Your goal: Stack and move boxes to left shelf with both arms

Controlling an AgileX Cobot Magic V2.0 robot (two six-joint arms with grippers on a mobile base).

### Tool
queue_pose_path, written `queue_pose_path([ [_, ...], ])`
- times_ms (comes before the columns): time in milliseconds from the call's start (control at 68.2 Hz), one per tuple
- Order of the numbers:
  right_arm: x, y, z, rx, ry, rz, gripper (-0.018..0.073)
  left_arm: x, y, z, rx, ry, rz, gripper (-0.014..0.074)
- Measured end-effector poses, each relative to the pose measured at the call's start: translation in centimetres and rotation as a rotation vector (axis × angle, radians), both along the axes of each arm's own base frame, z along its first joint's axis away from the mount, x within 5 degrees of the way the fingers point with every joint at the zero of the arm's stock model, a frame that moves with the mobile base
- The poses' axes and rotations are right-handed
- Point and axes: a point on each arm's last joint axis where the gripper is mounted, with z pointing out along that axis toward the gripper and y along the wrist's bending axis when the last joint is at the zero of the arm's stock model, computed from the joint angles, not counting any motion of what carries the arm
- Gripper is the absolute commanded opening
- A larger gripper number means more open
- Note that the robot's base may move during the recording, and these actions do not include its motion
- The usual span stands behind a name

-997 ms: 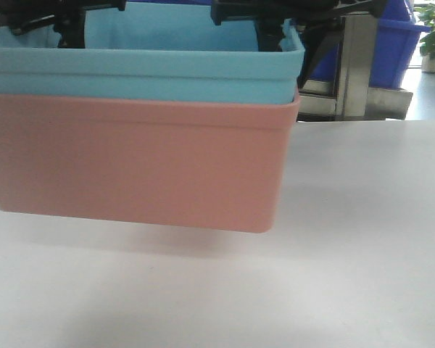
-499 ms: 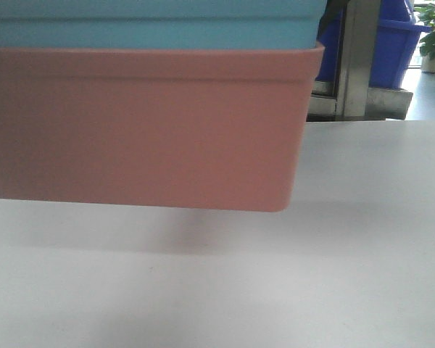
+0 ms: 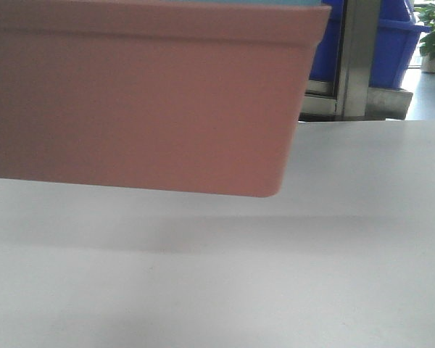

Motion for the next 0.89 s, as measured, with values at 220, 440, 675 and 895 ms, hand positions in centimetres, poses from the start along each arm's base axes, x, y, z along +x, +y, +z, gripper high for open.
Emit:
queue_pose_path([
  [220,-1.0,0.9,-0.1,-0.045,-0.012,0.006,0.0036,-0.7,-0.2,0.0,0.034,0.013,0.023,-0.0003],
  [440,-1.4,1.3,-0.1,-0.048,-0.019,-0.005,0.0036,-0.8,-0.2,0.0,0.048,0.013,0.028,-0.0002],
  [675,-1.3,1.0,-0.1,-0.059,-0.021,-0.032,0.0036,0.1,-1.0,-1.0,0.048,0.011,0.018,-0.0002],
  [895,-1.1,0.8,0.0,-0.074,-0.035,-0.047,0.0036,1.0,-1.8,-2.0,0.050,0.014,0.004,-0.0003],
])
